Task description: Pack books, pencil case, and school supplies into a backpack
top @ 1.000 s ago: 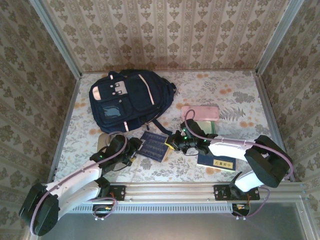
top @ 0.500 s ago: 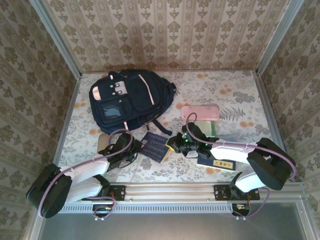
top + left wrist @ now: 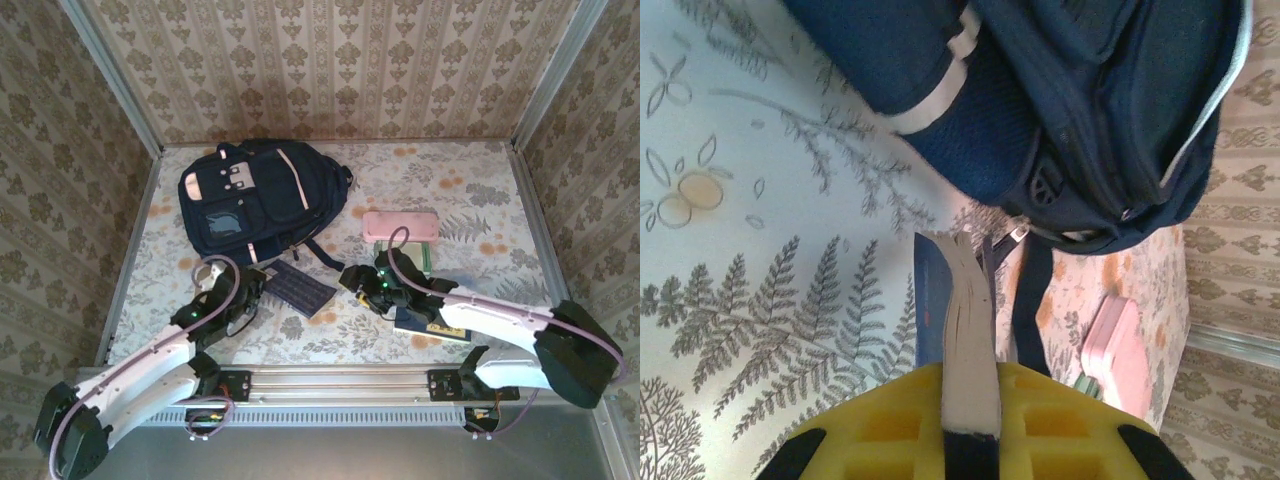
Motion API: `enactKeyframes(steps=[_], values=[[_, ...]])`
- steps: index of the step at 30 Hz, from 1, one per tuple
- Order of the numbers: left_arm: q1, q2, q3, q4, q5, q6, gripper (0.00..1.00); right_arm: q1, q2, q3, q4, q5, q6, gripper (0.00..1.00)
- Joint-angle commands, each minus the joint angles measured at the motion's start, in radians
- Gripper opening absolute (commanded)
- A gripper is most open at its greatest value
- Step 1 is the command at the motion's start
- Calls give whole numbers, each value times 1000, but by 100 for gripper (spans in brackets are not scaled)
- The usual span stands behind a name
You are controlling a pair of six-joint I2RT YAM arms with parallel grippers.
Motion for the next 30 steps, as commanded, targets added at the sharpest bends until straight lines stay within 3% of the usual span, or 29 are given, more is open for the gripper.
enactKeyframes(steps=[1,7,11,17,20,26,30], values=[[-7,-32,87,-29,-66,127,0,-3,-81,49,-180,121,-78,87],[-3,-22,207,35,27,439,0,-11,-179,136,-291,170,-246,89],[-1,-30,263,55,119,581,0,-13,-216,173,-262,137,-350,89],[-2,-41,281,268,392,817,0,-23,-208,268,-265,38,-471,95],[0,-23,346,241,501,925,0,-27,-191,304,-213,-44,-541,94],[11,-15,414,272,681,972,0,-59,-142,377,-156,-80,-664,98],[25,-14,409,386,789,918,0,-110,-71,395,-48,-233,-674,100]])
